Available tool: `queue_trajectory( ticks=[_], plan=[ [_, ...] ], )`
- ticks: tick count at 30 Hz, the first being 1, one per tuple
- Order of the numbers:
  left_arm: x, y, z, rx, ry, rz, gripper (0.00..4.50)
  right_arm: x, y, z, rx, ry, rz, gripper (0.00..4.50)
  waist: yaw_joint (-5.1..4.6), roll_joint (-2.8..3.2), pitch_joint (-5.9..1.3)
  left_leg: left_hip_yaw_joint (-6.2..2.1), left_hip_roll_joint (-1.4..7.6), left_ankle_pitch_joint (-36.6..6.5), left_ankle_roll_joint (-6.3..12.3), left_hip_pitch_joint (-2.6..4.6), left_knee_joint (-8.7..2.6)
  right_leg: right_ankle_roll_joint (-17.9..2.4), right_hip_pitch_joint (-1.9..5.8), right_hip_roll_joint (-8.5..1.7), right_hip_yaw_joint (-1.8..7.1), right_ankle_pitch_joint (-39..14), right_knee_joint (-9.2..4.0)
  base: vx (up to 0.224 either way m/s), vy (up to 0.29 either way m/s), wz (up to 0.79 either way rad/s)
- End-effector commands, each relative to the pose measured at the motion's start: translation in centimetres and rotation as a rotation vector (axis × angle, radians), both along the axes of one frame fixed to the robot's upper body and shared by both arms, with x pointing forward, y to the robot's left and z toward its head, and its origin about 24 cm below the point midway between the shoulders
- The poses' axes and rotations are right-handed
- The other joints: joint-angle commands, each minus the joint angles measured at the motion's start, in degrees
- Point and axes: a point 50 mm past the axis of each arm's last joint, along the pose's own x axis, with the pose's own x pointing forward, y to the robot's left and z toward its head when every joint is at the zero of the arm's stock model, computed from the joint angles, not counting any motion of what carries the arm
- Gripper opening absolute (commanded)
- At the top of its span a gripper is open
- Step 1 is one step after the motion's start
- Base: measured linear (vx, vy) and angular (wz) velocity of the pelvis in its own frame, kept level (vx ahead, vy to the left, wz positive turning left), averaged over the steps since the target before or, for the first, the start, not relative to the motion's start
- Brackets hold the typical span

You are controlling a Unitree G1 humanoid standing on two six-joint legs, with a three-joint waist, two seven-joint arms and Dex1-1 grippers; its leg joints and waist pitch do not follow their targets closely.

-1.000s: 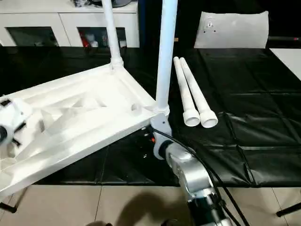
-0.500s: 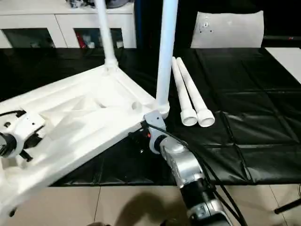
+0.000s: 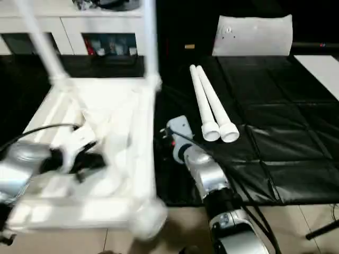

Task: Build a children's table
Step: Rotate table base, then pick table leg

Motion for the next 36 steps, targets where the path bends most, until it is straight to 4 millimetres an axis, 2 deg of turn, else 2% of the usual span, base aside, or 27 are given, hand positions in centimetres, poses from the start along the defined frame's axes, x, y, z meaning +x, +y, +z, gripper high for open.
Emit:
queue_trajectory(
  ticks=[1, 3, 5, 7, 10, 11, 12, 16, 17, 19, 20, 21, 22, 23, 24, 25, 26, 27, 28, 29, 30, 31, 32, 33, 34, 35, 36],
  plan=[
    [1.7, -1.3, 1.5, 0.007, -0.142, -0.020, 0.91, 0.0, 2.0, 0.7, 0.019, -0.030, 0.060, 4.47, 0.03, 0.32, -3.94, 0.06, -0.06, -10.61, 0.53, -0.11, -3.47, -9.57, 3.62, -2.59, 2.31, -12.20, -3.64, 0.000, 0.000, 0.00],
    [2.3, -1.4, 1.4, 0.015, -0.167, -0.001, 0.91, 0.3, 1.3, 0.8, -0.012, -0.061, 0.033, 4.47, 0.03, 0.24, -4.12, 0.01, 0.09, -8.97, 0.86, -0.38, -3.34, -10.06, 3.81, -2.71, 2.26, -10.22, -3.34, 0.000, 0.000, 0.00],
    [3.4, -1.5, 1.2, 0.043, -0.225, 0.042, 0.91, 0.8, 0.0, 1.4, -0.024, -0.102, -0.001, 4.47, 0.24, 0.25, -4.26, 0.19, -0.09, -8.19, 1.27, -0.19, -3.07, -10.44, 3.66, -2.48, 2.27, -8.84, -3.37, 0.000, 0.000, 0.00],
    [4.3, -1.3, 0.5, 0.120, -0.298, 0.068, 0.91, 1.9, -1.6, 2.9, -0.029, -0.171, -0.093, 4.47, 0.39, 0.20, -4.26, 0.11, 0.12, -8.61, 1.42, -0.27, -3.07, -10.37, 3.74, -2.50, 2.19, -8.32, -3.22, 0.000, 0.000, 0.00],
    [4.6, -1.2, 0.2, 0.132, -0.329, 0.084, 0.91, 2.6, -2.4, 3.7, -0.035, -0.203, -0.153, 4.47, 0.37, 0.18, -4.23, 0.04, 0.22, -8.91, 1.39, -0.34, -3.07, -10.42, 3.70, -2.73, 2.13, -9.20, -3.25, 0.000, 0.000, 0.00],
    [5.0, -1.1, 0.1, 0.134, -0.389, 0.117, 0.91, 3.5, -3.4, 4.3, -0.079, -0.173, -0.221, 4.47, 0.35, 0.38, -4.22, 0.10, 0.17, -9.04, 1.19, -0.26, -3.03, -10.37, 3.64, -2.74, 2.14, -9.84, -3.26, 0.000, 0.000, 0.00],
    [5.1, -1.1, 0.2, 0.125, -0.415, 0.134, 0.91, 4.0, -3.9, 4.7, -0.097, -0.133, -0.257, 4.47, -0.03, 0.22, -4.18, 0.06, -0.06, -8.95, 0.98, -0.33, -3.01, -10.58, 3.72, -2.34, 2.05, -10.08, -3.28, 0.000, 0.000, 0.00],
    [5.2, -1.0, 0.5, 0.070, -0.463, 0.174, 0.91, 5.3, -4.3, 5.6, -0.161, -0.053, -0.259, 4.47, -0.02, 0.15, -4.32, 0.12, 0.05, -10.23, 0.76, -0.38, -2.76, -11.19, 3.70, -2.70, 2.01, -11.35, -3.31, 0.000, 0.000, 0.00],
    [5.0, -1.2, 1.1, -0.016, -0.486, 0.175, 0.91, 6.0, -4.5, 6.5, -0.198, -0.068, -0.229, 4.47, 0.06, 0.04, -4.25, 0.10, 0.14, -10.41, 0.77, -0.47, -2.76, -11.28, 3.61, -2.89, 2.00, -11.61, -3.35, 0.000, 0.000, 0.00],
    [4.8, -1.2, 1.4, -0.054, -0.495, 0.173, 0.91, 6.3, -4.5, 6.8, -0.188, -0.063, -0.216, 4.47, 0.10, 0.05, -4.20, 0.16, 0.36, -10.91, 0.90, -0.45, -2.68, -11.95, 3.48, -3.06, 2.02, -11.96, -3.31, 0.000, 0.000, 0.00],
    [4.3, -1.2, 2.0, -0.122, -0.507, 0.161, 0.91, 6.7, -4.7, 7.4, -0.154, -0.049, -0.218, 4.47, 0.15, -0.20, -4.24, 0.18, 0.52, -10.52, 1.19, -0.46, -2.69, -12.37, 3.45, -3.04, 2.02, -11.12, -3.07, 0.000, 0.000, 0.00],
    [4.1, -1.2, 2.2, -0.137, -0.511, 0.154, 0.91, 6.9, -4.8, 7.5, -0.158, -0.050, -0.226, 4.47, 0.25, -0.07, -4.28, 0.23, 0.49, -10.19, 1.30, -0.42, -2.65, -12.66, 3.41, -3.07, 2.01, -10.69, -3.00, 0.000, 0.000, 0.00],
    [3.7, -1.2, 2.5, -0.156, -0.516, 0.144, 0.91, 7.0, -4.9, 7.7, -0.164, -0.051, -0.235, 4.47, 0.29, -0.39, -4.32, 0.28, 0.61, -9.87, 1.32, -0.42, -2.68, -12.92, 3.37, -3.12, 2.01, -10.23, -2.88, 0.000, 0.000, 0.00],
    [3.2, -1.2, 2.8, -0.177, -0.519, 0.131, 0.91, 7.2, -5.1, 8.0, -0.171, -0.049, -0.245, 4.47, 0.34, -0.37, -4.38, 0.30, 0.72, -8.45, 1.76, -0.64, -2.63, -13.69, 3.37, -3.08, 2.00, -8.54, -2.48, 0.000, 0.000, 0.00],
    [2.3, -1.2, 3.5, -0.207, -0.523, 0.111, 0.91, 7.5, -5.4, 8.3, -0.169, -0.043, -0.258, 4.47, 0.45, -0.58, -4.21, 0.51, 0.60, -8.51, 2.06, -0.57, -2.60, -13.46, 3.18, -2.84, 1.96, -8.52, -2.66, 0.000, 0.000, 0.00],
    [1.5, -1.2, 4.0, -0.224, -0.524, 0.094, 0.91, 7.7, -5.5, 8.5, -0.160, -0.035, -0.271, 4.47, 0.23, -0.82, -4.32, 0.22, 0.83, -7.31, 2.16, -1.08, -2.61, -14.06, 3.63, -3.28, 2.03, -7.16, -1.84, 0.000, 0.000, 0.00],
    [0.8, -1.1, 4.4, -0.233, -0.520, 0.079, 0.91, 7.8, -5.7, 8.6, -0.157, -0.028, -0.279, 4.47, 0.39, -0.97, -3.72, 0.58, 0.71, -7.38, 2.66, -0.95, -2.63, -13.77, 2.88, -2.82, 2.05, -7.49, -2.40, 0.000, 0.000, 0.00],
    [-0.3, -1.0, 4.9, -0.241, -0.510, 0.056, 0.91, 7.9, -5.9, 8.7, -0.170, -0.023, -0.291, 4.47, 0.44, -0.69, -3.95, 0.65, 0.74, -7.57, 2.53, -0.68, -2.36, -14.02, 2.82, -2.88, 2.16, -7.01, -1.95, 0.000, 0.000, 0.00],
    [-1.0, -1.0, 5.2, -0.238, -0.500, 0.042, 0.91, 8.0, -6.2, 8.7, -0.177, -0.024, -0.302, 4.47, 0.27, -1.47, -3.36, 0.68, 0.65, -7.88, 2.85, -1.11, -2.63, -13.81, 2.74, -2.70, 2.13, -7.63, -2.17, 0.000, 0.000, 0.00],
    [-1.5, -0.9, 5.4, -0.236, -0.494, 0.032, 0.91, 8.0, -6.3, 8.8, -0.181, -0.026, -0.311, 4.47, 0.42, -0.98, -2.89, 0.72, 0.74, -11.09, 2.07, -0.68, -2.68, -12.78, 2.16, -2.76, 2.17, -11.91, -2.52, 0.000, 0.000, 0.00],
    [-1.9, -0.9, 5.6, -0.234, -0.487, 0.022, 0.91, 8.0, -6.4, 8.8, -0.184, -0.024, -0.320, 4.47, 0.42, -0.98, -2.89, 0.72, 0.74, -11.09, 2.07, -0.68, -2.68, -12.78, 2.16, -2.76, 2.17, -11.91, -2.52, 0.000, 0.000, 0.00],
    [-3.2, -0.8, 6.2, -0.229, -0.467, -0.008, 0.91, 8.0, -6.8, 8.7, -0.187, -0.013, -0.346, 4.47, 0.60, -1.61, -2.17, 0.71, 0.58, -12.87, 1.73, -0.63, -2.87, -11.61, 1.96, -2.52, 2.15, -14.71, -2.79, 0.000, 0.000, 0.00],
    [-3.7, -0.8, 6.4, -0.225, -0.455, -0.020, 0.91, 8.0, -6.8, 8.5, -0.185, -0.002, -0.353, 4.47, 0.51, -1.72, -1.79, 0.44, 0.79, -14.39, 0.77, -0.67, -3.18, -10.93, 1.91, -2.61, 2.15, -16.44, -2.61, 0.000, 0.000, 0.00],
    [-4.1, -0.8, 6.5, -0.222, -0.446, -0.028, 0.91, 7.9, -6.9, 8.4, -0.186, 0.005, -0.357, 4.47, 0.42, -1.72, -1.61, 0.54, 0.69, -15.03, 0.56, -0.58, -3.18, -10.61, 1.69, -2.38, 2.16, -17.09, -2.84, 0.000, 0.000, 0.00],
    [-4.5, -0.8, 6.7, -0.220, -0.436, -0.034, 0.91, 7.9, -7.0, 8.3, -0.187, 0.012, -0.361, 4.47, 0.43, -1.99, -1.40, 0.56, 0.69, -15.80, 0.09, -0.46, -3.12, -10.42, 1.58, -2.37, 2.26, -17.07, -2.65, 0.000, 0.000, 0.00],
    [-4.9, -0.8, 6.8, -0.217, -0.426, -0.038, 0.91, 7.9, -7.1, 8.2, -0.183, 0.022, -0.368, 4.47, 0.38, -2.03, -1.33, 0.48, 0.61, -15.64, 0.07, -0.65, -3.24, -10.22, 1.75, -2.34, 2.23, -17.18, -2.72, 0.000, 0.000, 0.00],
    [-5.3, -0.8, 6.9, -0.215, -0.418, -0.037, 0.91, 7.8, -7.1, 8.1, -0.179, 0.028, -0.372, 4.47, 0.42, -2.17, -1.02, 0.50, 0.60, -15.78, 0.00, -0.69, -3.29, -10.01, 1.58, -2.31, 2.25, -17.25, -2.78, 0.000, 0.000, 0.00]
  ],
)
